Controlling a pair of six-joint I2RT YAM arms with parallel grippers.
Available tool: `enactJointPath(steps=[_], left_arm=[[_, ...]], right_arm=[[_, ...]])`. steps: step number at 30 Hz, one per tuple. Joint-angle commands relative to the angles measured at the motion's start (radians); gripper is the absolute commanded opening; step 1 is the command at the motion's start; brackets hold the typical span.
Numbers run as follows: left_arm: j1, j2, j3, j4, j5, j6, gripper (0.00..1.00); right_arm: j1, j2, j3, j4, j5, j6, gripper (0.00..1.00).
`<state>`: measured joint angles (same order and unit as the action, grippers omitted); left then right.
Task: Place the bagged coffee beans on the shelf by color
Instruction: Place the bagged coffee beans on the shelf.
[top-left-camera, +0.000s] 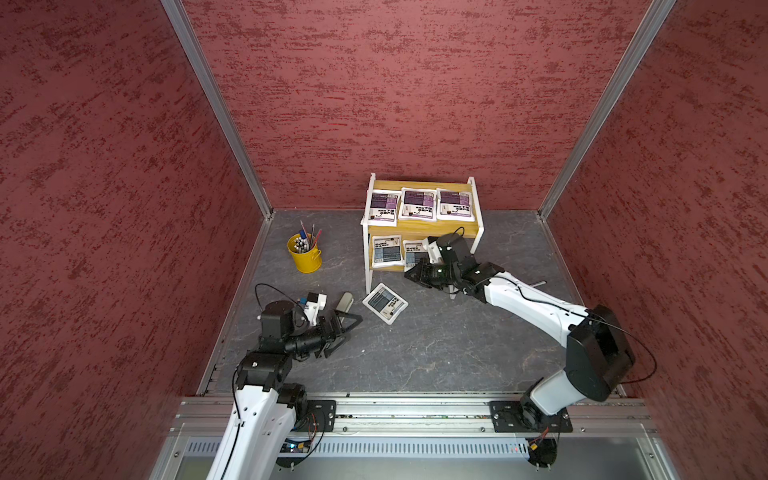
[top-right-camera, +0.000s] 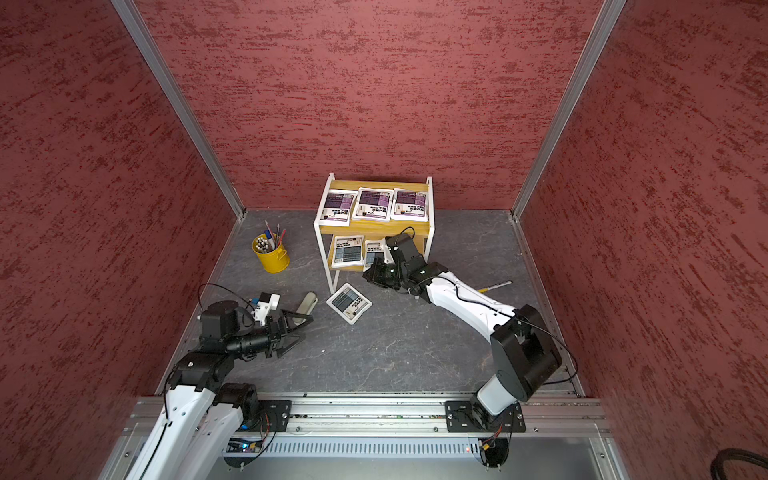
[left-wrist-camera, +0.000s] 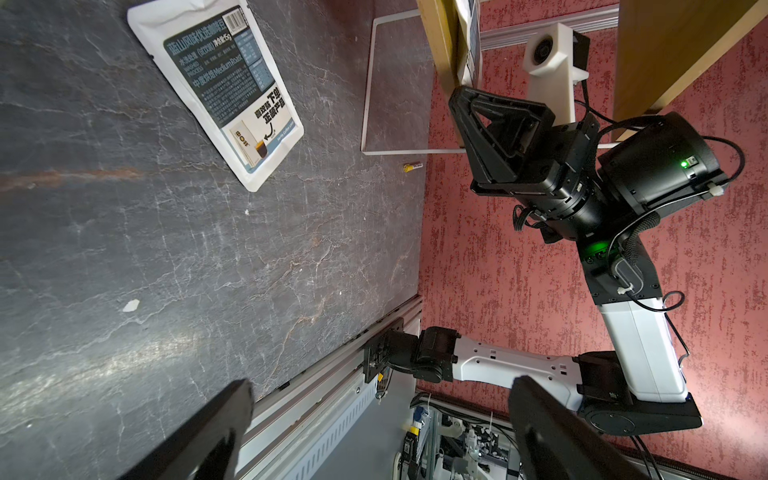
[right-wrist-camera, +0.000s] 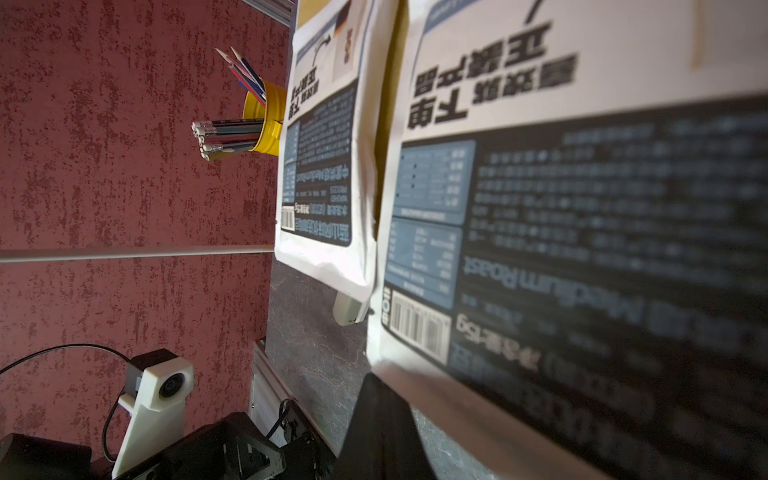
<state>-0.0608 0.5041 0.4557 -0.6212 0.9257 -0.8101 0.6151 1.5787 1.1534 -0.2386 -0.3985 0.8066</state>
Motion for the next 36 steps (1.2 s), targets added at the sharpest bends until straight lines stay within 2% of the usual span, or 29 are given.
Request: enactJointPath(steps=[1, 16, 36], left_arm=[[0.009, 0.001, 0.005, -0.002, 0.004, 0.023, 1.00], [0.009, 0.004, -0.002, 0.008, 0.003, 0.024, 1.00], [0.009, 0.014, -0.006, 0.026, -0.003, 0.017, 1.00]], right_arm=[[-0.008, 0.011, 0.024, -0.012, -0.007, -0.019, 0.00], [-0.011, -0.061, -0.081, -0.008, 0.000, -0.012, 0.00], [-0.055, 0.093, 0.078, -0.030, -0.050, -0.053, 0.00]])
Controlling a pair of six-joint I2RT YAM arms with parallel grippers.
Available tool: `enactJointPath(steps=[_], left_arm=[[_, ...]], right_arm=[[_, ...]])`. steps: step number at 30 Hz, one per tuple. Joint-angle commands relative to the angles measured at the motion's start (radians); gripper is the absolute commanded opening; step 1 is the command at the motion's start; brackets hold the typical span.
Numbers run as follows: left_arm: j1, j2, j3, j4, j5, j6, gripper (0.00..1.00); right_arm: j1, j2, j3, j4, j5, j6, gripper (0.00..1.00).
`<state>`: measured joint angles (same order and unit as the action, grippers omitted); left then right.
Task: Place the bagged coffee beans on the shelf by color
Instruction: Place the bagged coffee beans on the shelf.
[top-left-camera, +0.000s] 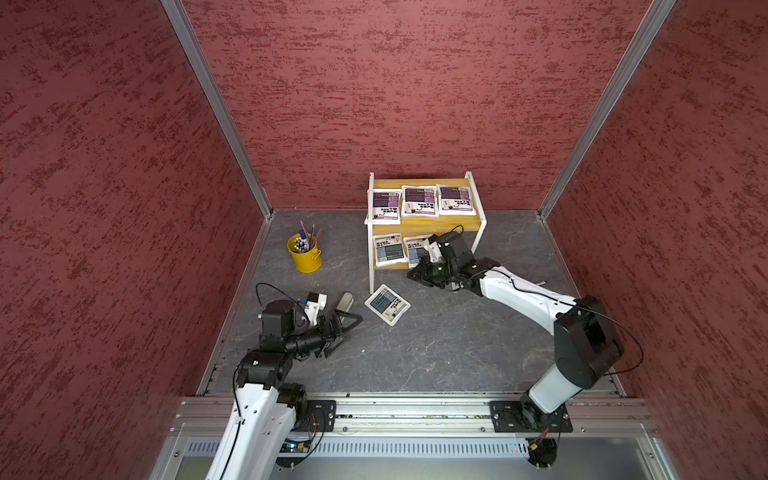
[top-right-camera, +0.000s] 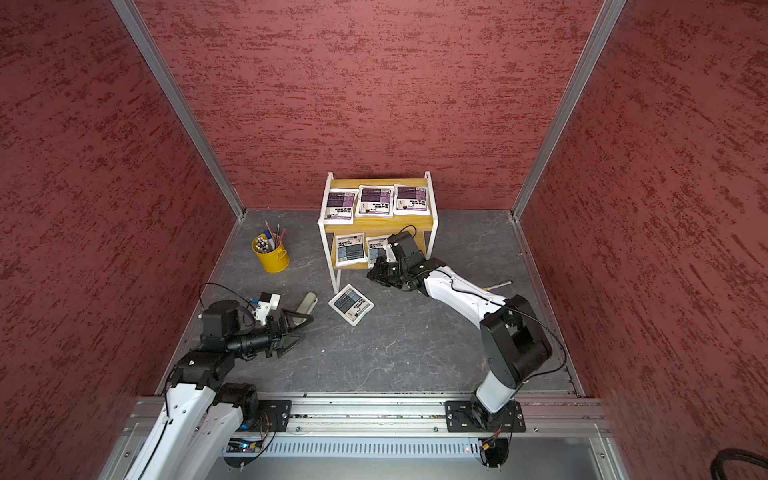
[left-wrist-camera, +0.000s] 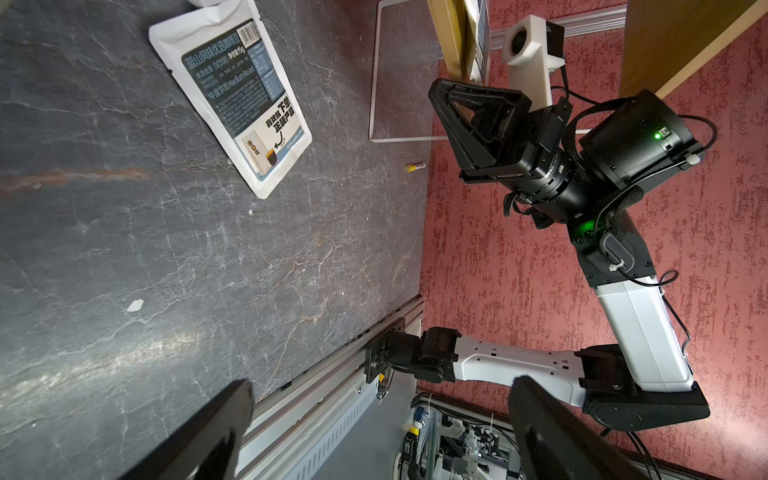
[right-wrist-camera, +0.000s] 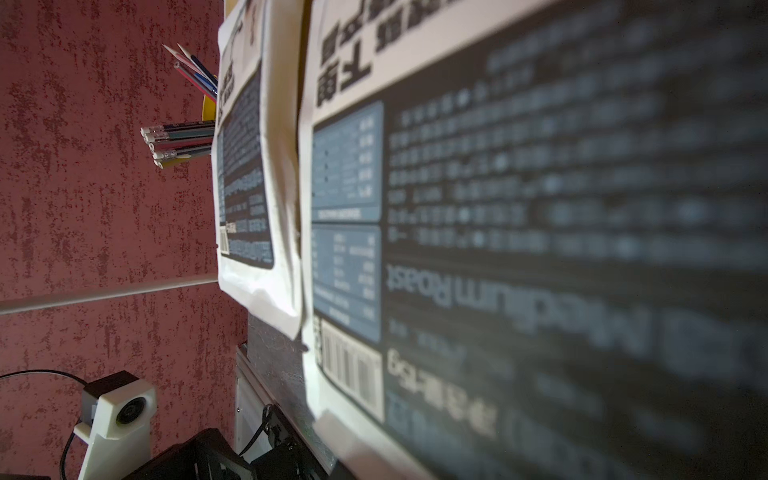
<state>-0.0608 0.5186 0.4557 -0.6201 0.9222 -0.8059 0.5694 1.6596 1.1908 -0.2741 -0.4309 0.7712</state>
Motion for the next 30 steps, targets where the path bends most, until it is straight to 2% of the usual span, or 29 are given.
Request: enactJointPath(steps=[1, 10, 12, 14, 17, 19, 24, 30], left_arm=[[0.009, 0.000, -0.008, 0.026, 0.000, 0.014, 1.00], [-0.040, -0.002, -0.040, 0.130, -0.045, -0.057, 1.00], [-0.078, 0.006, -0.050, 0.183, -0.077, -0.086, 1.00], [-0.144, 0.033, -0.061, 0.243, -0.125, -0.109, 1.00], [-0.252, 0.101, -0.071, 0.310, -0.217, -0.115, 1.00], [-0.294, 0.148, -0.091, 0.364, -0.267, -0.136, 1.00], [-0.295, 0.262, -0.195, 0.594, -0.310, -0.256, 1.00], [-0.293, 0.423, -0.179, 0.689, -0.317, -0.254, 1.00]], right_arm=[[-0.010, 0.014, 0.042, 0.008, -0.018, -0.017, 0.00], [0.036, -0.074, -0.090, 0.086, -0.009, 0.058, 0.01], [0.061, -0.107, -0.136, 0.094, 0.007, 0.074, 0.05], [0.088, -0.145, -0.195, 0.113, 0.029, 0.097, 0.12], [0.124, -0.190, -0.284, 0.162, 0.057, 0.137, 0.21], [0.139, -0.198, -0.338, 0.207, 0.071, 0.168, 0.24], [0.153, -0.170, -0.431, 0.349, 0.076, 0.235, 0.27], [0.155, -0.087, -0.464, 0.465, 0.115, 0.288, 0.33]])
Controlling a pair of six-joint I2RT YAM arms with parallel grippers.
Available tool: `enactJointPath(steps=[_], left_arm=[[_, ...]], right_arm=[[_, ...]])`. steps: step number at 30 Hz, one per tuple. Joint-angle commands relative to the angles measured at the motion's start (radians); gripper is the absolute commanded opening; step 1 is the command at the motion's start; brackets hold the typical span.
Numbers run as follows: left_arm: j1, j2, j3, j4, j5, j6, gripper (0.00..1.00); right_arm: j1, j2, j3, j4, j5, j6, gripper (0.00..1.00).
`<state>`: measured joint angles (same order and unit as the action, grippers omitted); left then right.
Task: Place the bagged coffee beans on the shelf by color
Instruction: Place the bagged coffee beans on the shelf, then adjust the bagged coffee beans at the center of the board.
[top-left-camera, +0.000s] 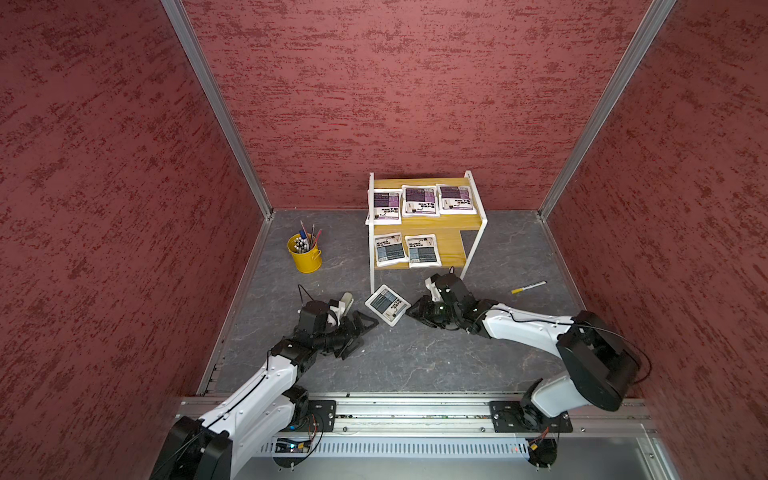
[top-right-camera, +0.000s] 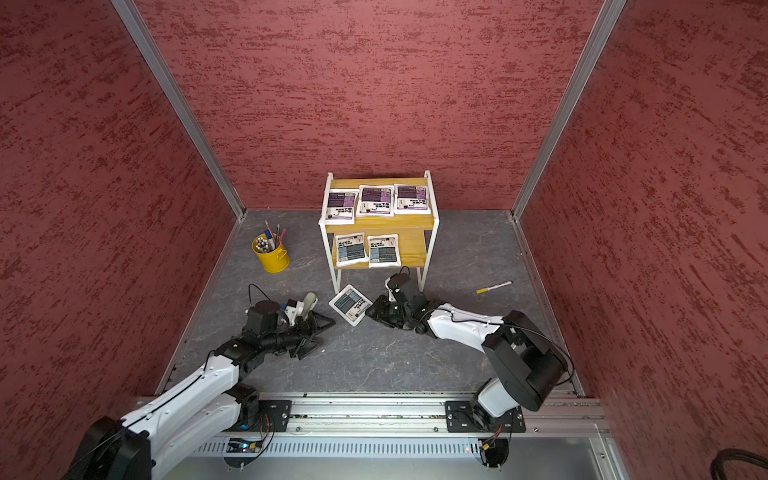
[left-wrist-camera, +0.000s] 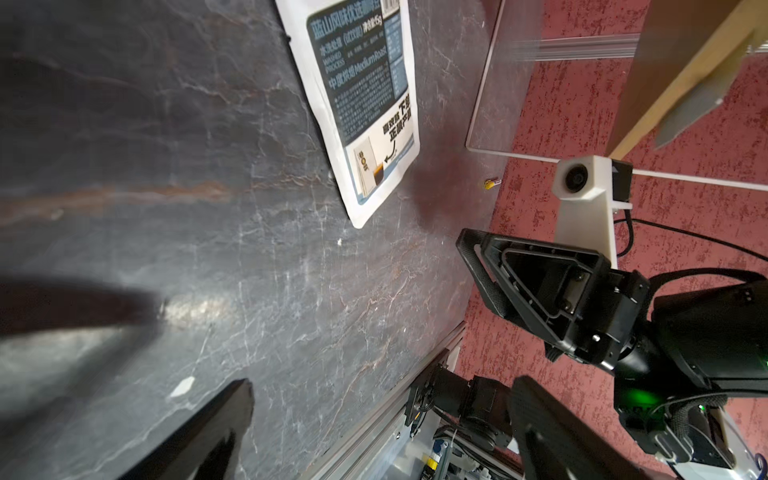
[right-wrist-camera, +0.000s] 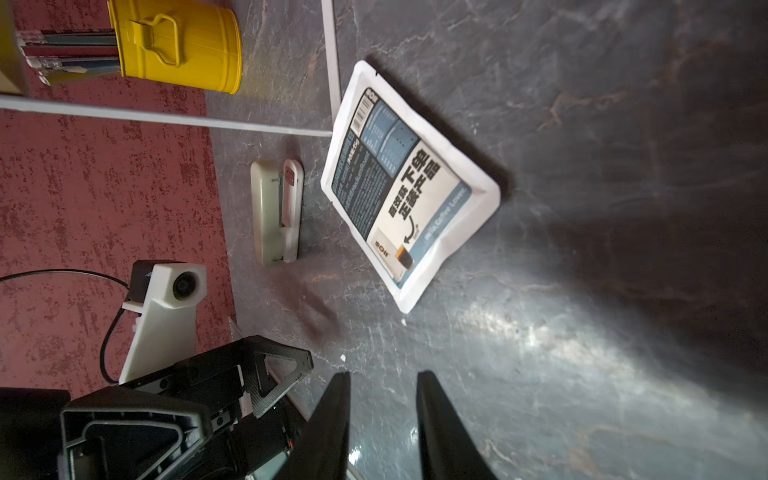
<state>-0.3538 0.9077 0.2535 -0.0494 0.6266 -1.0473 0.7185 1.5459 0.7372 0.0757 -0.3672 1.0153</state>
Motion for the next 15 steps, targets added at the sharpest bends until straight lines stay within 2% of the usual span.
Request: enactJointPath(steps=[1, 7, 15], left_arm=[[0.000, 0.062, 0.029, 0.128, -0.019, -0.006, 1.00], [0.009, 0.202, 0.038, 0.226, 0.006, -0.008, 1.00], [0.032, 0.274, 0.051, 0.249, 0.030, 0.009, 1.00]], right_arm=[[0.006, 0.043, -0.012, 0.129, 0.063, 0.050, 0.34], [0.006, 0.113, -0.017, 0.179, 0.123, 0.075, 0.41], [0.002, 0.184, 0.000, 0.189, 0.172, 0.060, 0.46]])
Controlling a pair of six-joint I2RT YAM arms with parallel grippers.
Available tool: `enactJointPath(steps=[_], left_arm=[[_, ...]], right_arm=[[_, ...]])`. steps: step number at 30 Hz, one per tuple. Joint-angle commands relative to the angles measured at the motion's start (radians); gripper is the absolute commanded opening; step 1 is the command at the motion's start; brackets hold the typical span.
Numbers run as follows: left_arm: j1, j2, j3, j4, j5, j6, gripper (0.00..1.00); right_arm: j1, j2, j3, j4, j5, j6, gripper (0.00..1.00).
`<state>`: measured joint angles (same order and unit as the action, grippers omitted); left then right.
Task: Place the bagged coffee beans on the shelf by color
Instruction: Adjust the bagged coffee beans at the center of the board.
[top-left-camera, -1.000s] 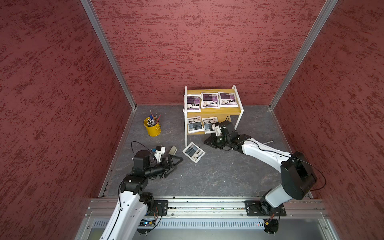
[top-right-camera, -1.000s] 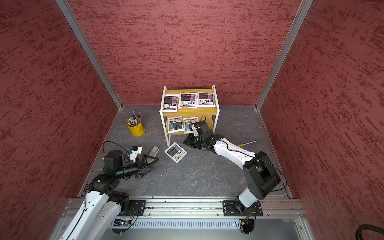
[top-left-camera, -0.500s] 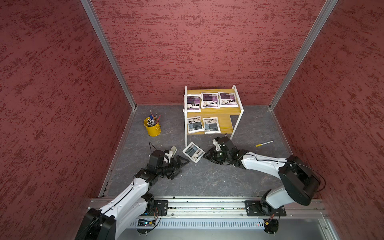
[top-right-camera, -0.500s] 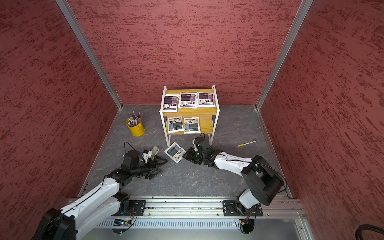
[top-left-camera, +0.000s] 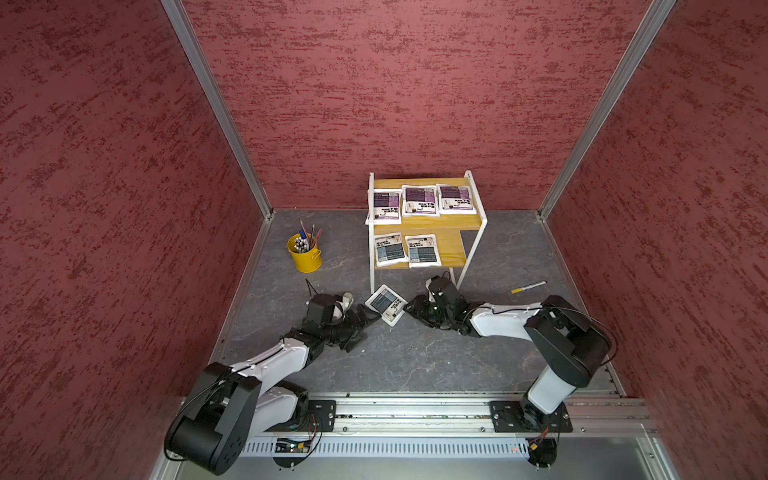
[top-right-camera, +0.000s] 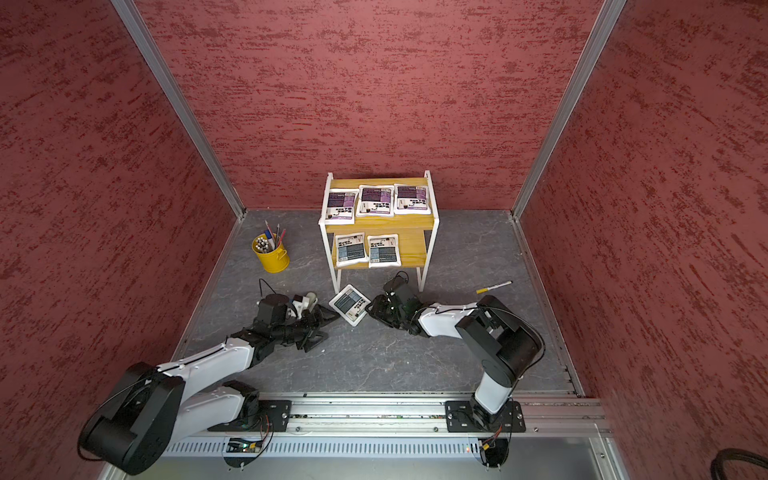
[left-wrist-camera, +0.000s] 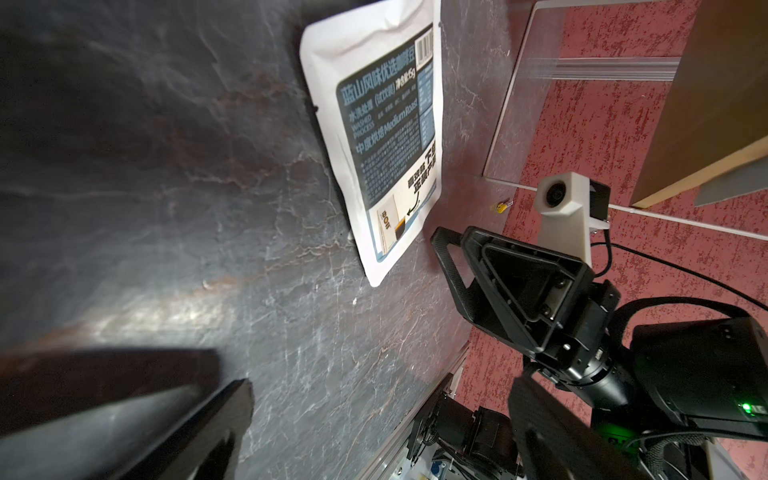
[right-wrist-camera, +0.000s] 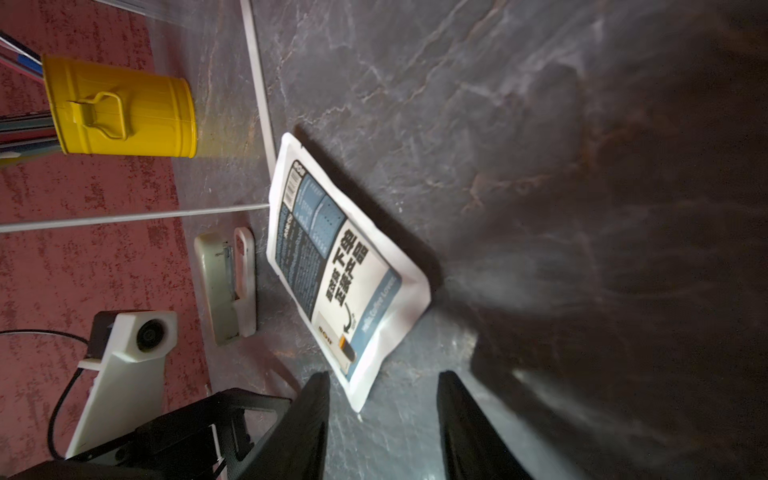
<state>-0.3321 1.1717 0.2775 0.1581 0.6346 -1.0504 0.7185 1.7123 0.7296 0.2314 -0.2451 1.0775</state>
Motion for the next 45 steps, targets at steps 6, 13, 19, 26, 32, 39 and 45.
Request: enactJointPath(steps=[6, 13, 19, 26, 32, 39, 45], left_arm=[[0.021, 0.060, 0.059, 0.038, 0.028, 0.028, 1.00], [0.021, 0.097, 0.074, 0.042, 0.030, 0.032, 1.00], [0.022, 0.098, 0.071, 0.040, 0.029, 0.031, 1.00], [0.033, 0.108, 0.072, 0.037, 0.032, 0.037, 1.00], [0.046, 0.155, 0.068, 0.086, 0.040, 0.038, 1.00], [0.053, 0.210, 0.055, 0.153, 0.048, 0.036, 1.00], [0.071, 0.246, 0.051, 0.166, 0.058, 0.058, 0.90]], right_arm=[[0.001, 0.038, 0.011, 0.025, 0.099, -0.010, 0.49], [0.001, 0.053, 0.023, 0.030, 0.157, -0.033, 0.53], [0.001, 0.102, 0.044, 0.076, 0.156, -0.049, 0.55], [0.002, 0.167, 0.038, 0.182, 0.064, -0.032, 0.55], [0.047, 0.147, -0.056, 0.294, -0.019, 0.031, 0.54], [0.151, 0.171, -0.175, 0.502, -0.103, 0.129, 0.55], [0.155, 0.122, -0.268, 0.542, -0.070, 0.163, 0.55]])
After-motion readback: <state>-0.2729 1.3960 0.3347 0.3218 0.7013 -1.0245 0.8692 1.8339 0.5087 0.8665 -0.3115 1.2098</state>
